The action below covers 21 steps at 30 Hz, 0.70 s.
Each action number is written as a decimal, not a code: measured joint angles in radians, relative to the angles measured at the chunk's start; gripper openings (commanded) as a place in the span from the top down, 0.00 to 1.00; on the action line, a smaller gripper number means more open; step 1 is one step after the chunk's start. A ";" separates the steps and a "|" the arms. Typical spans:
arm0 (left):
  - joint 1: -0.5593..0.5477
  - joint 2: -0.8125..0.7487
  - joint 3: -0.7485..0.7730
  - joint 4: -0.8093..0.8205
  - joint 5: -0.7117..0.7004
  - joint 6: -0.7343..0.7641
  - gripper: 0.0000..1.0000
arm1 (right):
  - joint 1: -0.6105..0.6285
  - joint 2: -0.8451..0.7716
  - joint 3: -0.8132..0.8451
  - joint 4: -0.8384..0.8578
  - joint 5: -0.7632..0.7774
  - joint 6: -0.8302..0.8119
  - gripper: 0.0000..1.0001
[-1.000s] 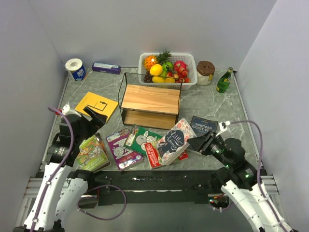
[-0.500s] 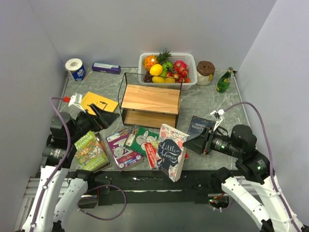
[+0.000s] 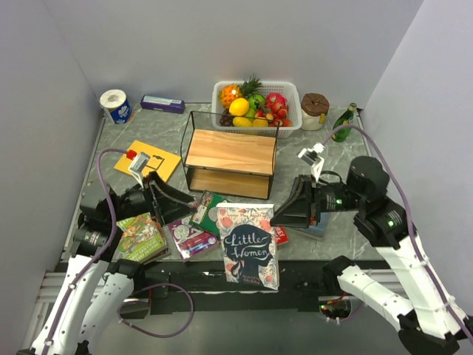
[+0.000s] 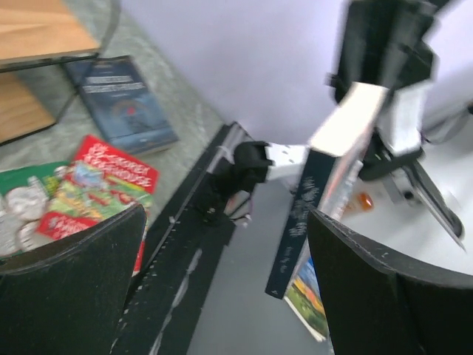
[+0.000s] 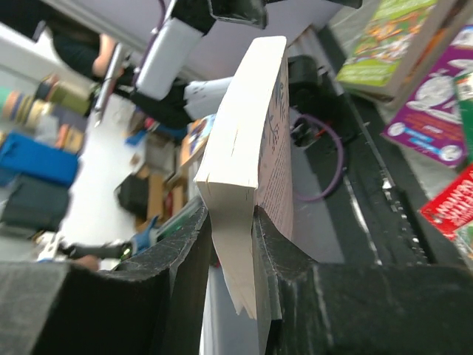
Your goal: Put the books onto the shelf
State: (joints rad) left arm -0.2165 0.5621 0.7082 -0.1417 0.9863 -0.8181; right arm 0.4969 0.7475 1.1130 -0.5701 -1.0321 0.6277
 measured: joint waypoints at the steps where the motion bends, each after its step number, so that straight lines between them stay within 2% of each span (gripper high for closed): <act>1: -0.005 -0.004 0.000 0.019 0.017 -0.009 0.04 | 0.005 0.019 0.000 0.015 -0.024 0.007 1.00; 9: -0.040 -0.008 0.000 0.169 0.098 -0.042 0.04 | 0.070 0.162 0.002 0.099 -0.096 0.032 1.00; 21: -0.142 0.072 0.003 0.142 0.088 0.047 0.03 | 0.142 0.342 0.158 0.108 -0.118 0.000 1.00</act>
State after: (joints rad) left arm -0.3584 0.6338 0.7113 -0.0002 1.0740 -0.7715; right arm 0.6384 1.0897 1.2709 -0.4622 -1.1503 0.6277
